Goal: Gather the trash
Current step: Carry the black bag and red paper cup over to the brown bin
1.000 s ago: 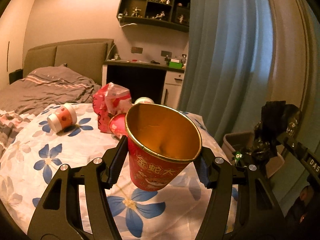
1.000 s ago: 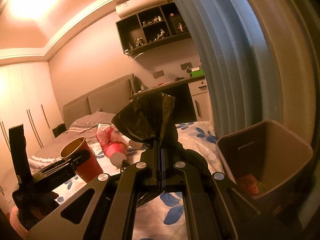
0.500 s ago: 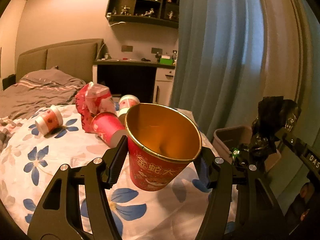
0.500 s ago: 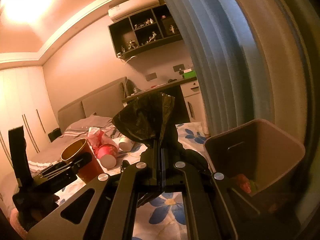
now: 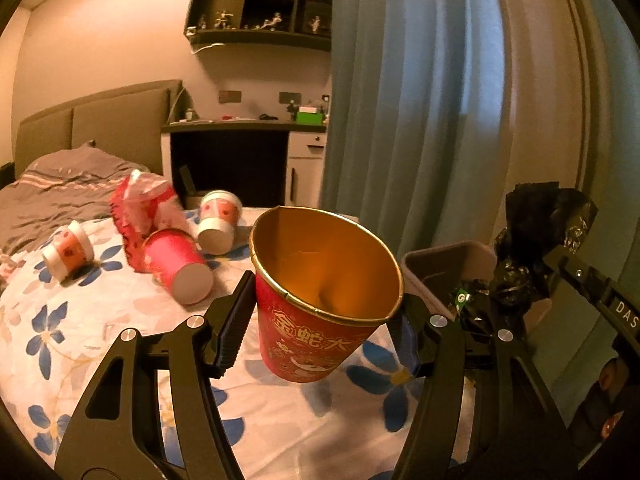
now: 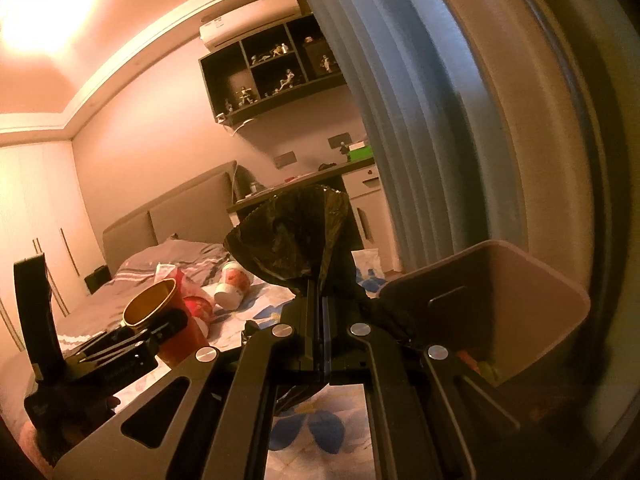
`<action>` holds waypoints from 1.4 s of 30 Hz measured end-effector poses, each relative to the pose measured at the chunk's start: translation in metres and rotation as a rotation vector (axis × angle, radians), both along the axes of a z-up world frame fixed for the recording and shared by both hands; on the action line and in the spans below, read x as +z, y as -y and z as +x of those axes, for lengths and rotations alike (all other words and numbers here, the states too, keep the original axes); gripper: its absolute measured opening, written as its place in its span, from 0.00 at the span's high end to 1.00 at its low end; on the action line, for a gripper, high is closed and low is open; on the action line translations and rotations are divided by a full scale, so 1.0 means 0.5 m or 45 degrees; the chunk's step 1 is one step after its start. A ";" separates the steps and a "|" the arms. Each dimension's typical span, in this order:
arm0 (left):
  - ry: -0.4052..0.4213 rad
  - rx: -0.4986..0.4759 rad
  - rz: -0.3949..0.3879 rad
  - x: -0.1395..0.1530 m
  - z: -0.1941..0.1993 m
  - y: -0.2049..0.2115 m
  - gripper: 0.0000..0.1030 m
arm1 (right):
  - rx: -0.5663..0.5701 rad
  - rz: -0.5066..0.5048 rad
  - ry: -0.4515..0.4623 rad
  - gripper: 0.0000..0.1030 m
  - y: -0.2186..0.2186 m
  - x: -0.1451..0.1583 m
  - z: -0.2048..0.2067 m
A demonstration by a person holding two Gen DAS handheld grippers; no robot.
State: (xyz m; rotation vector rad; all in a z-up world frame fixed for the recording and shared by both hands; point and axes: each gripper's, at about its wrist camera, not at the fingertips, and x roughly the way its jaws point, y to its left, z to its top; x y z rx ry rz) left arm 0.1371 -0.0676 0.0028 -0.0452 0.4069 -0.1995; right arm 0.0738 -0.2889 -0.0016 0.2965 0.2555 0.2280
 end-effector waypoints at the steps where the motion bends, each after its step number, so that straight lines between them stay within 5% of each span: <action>1: 0.002 -0.007 0.002 0.000 0.002 0.005 0.41 | -0.008 -0.002 0.001 0.98 0.004 0.000 0.000; 24: 0.045 -0.334 -0.022 0.002 0.089 0.240 0.41 | -0.373 -0.058 0.016 0.98 0.162 -0.017 0.029; 42: -0.049 -0.462 -0.052 -0.057 0.150 0.327 0.41 | -0.457 -0.081 -0.038 0.98 0.191 -0.044 0.084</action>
